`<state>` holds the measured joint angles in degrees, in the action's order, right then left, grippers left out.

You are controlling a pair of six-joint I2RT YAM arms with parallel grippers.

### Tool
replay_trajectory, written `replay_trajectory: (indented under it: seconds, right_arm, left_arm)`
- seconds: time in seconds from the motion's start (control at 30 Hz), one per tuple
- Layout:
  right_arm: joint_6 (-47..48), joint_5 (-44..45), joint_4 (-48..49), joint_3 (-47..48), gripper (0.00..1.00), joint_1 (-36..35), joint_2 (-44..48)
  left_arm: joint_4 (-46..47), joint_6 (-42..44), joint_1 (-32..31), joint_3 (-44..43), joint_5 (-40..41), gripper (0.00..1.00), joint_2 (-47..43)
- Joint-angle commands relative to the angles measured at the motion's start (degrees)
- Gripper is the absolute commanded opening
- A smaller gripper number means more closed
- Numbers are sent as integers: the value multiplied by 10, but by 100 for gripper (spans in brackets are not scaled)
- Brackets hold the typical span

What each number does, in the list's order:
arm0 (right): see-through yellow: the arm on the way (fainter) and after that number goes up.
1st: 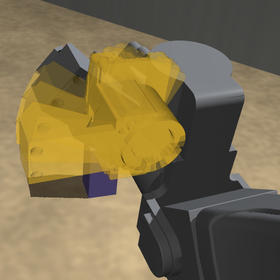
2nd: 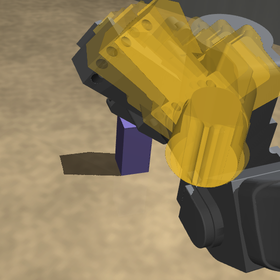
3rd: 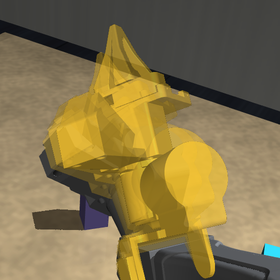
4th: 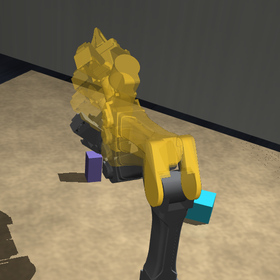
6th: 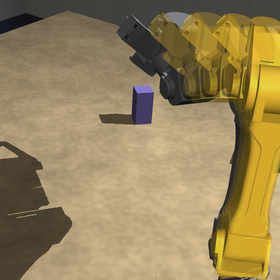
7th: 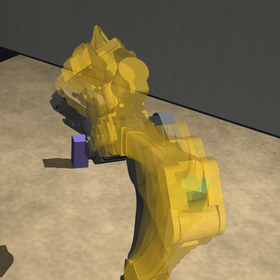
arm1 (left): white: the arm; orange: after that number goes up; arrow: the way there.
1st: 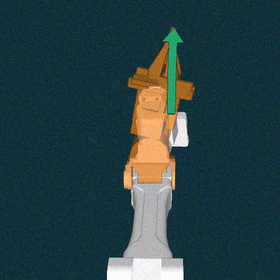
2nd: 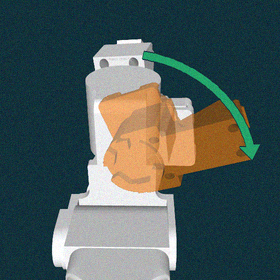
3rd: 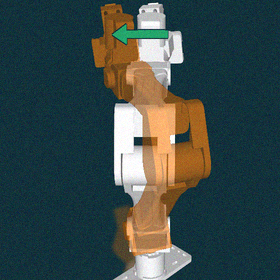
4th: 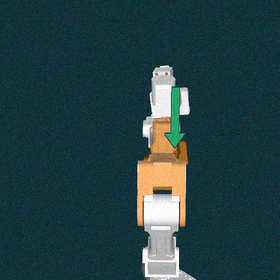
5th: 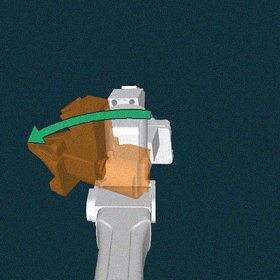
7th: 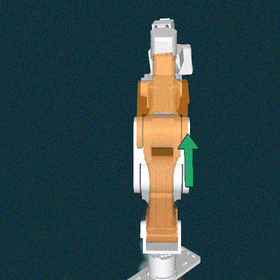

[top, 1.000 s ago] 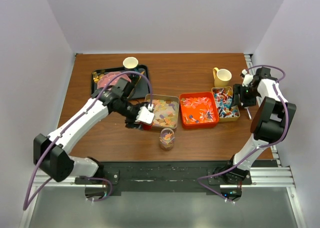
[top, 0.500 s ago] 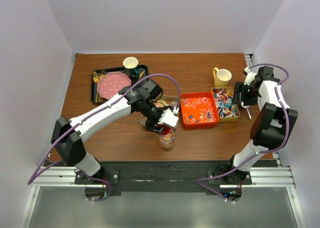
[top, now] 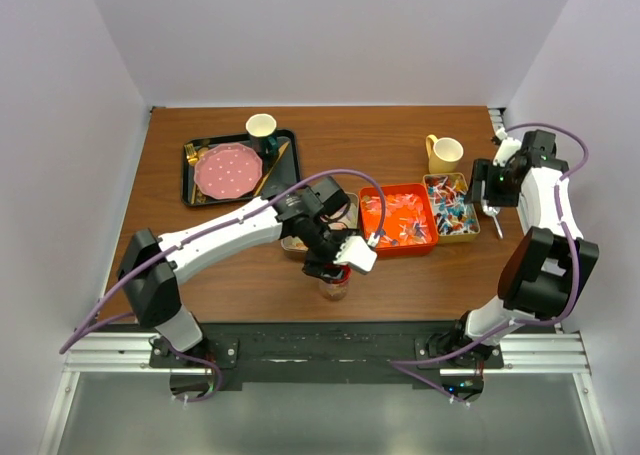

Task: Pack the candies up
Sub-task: Close the bottle lid on the packing bottle.

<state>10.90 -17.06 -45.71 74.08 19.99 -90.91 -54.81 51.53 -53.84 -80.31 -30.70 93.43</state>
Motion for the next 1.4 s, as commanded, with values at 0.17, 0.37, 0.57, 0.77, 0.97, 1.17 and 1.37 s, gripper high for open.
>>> replay_trajectory:
  seconds: [0.17,0.37,0.57,0.77,0.97,1.17,1.37]
  right_arm:
    - [-7,-36,0,-24,68,0,35]
    - [-12,-46,0,-25,68,0,31]
    - [-13,-51,-5,-18,68,0,27]
    - [-11,-50,-6,-25,68,1,32]
    - [-8,-54,-11,-24,69,0,33]
    - [8,-54,-41,14,69,0,19]
    - [88,-89,-100,60,69,0,18]
  left_arm:
    - [24,-56,-9,-5,42,63,11]
    - [20,-67,-8,9,64,62,-9]
    - [25,-73,-8,37,85,63,-23]
    - [49,-85,-7,47,87,66,-20]
    - [106,-110,8,88,100,100,-81]
    - [240,-205,33,224,107,100,-217]
    - [458,-391,34,414,121,100,-353]
